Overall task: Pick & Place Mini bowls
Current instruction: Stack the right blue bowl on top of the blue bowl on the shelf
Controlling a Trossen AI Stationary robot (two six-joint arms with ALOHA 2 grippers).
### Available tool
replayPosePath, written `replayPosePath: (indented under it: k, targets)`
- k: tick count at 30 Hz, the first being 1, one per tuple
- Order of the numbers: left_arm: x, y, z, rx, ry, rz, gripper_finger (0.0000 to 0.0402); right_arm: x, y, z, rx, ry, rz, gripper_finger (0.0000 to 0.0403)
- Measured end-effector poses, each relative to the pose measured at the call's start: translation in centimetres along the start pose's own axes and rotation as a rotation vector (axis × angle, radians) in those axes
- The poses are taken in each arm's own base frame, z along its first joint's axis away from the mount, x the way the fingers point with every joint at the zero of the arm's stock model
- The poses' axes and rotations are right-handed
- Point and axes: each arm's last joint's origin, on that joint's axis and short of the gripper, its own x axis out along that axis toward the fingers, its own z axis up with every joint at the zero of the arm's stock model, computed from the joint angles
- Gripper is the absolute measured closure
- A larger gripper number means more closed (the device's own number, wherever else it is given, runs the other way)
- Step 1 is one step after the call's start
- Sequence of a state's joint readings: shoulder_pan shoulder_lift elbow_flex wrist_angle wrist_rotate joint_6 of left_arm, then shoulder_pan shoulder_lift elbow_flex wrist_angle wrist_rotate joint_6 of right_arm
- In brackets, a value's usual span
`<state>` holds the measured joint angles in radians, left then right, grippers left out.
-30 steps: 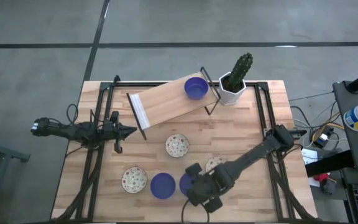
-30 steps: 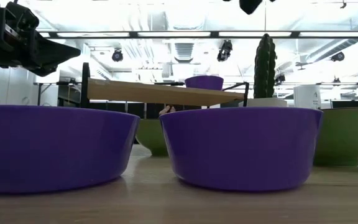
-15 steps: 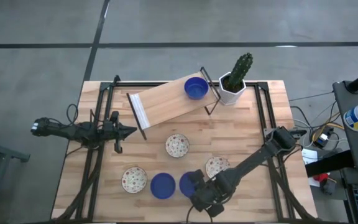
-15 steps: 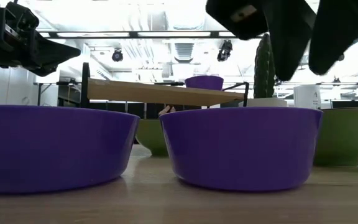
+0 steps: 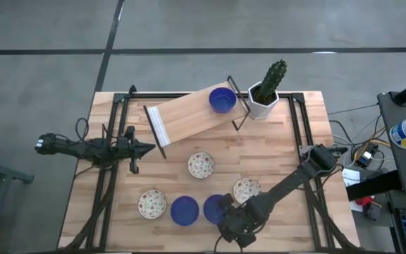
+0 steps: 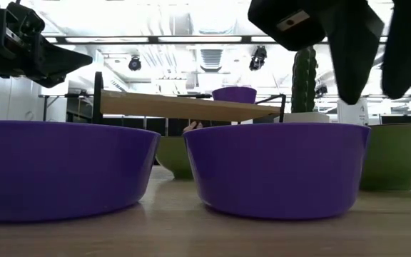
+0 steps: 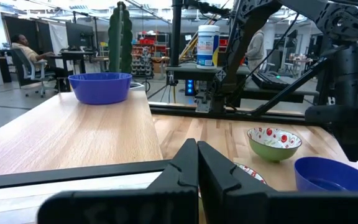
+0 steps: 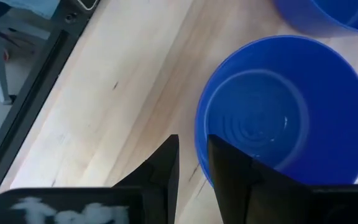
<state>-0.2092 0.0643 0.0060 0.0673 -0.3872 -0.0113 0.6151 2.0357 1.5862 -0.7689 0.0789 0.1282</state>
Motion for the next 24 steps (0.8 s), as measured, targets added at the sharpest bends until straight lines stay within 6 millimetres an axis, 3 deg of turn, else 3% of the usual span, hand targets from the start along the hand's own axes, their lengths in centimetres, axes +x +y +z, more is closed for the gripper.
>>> replayPosePath:
  k: [24]
  targets:
    - [0.0,0.0,0.0,0.0,0.0,0.0,0.0402,1.6,-0.2,-1.4,-0.003,0.033,-0.057,0.033]
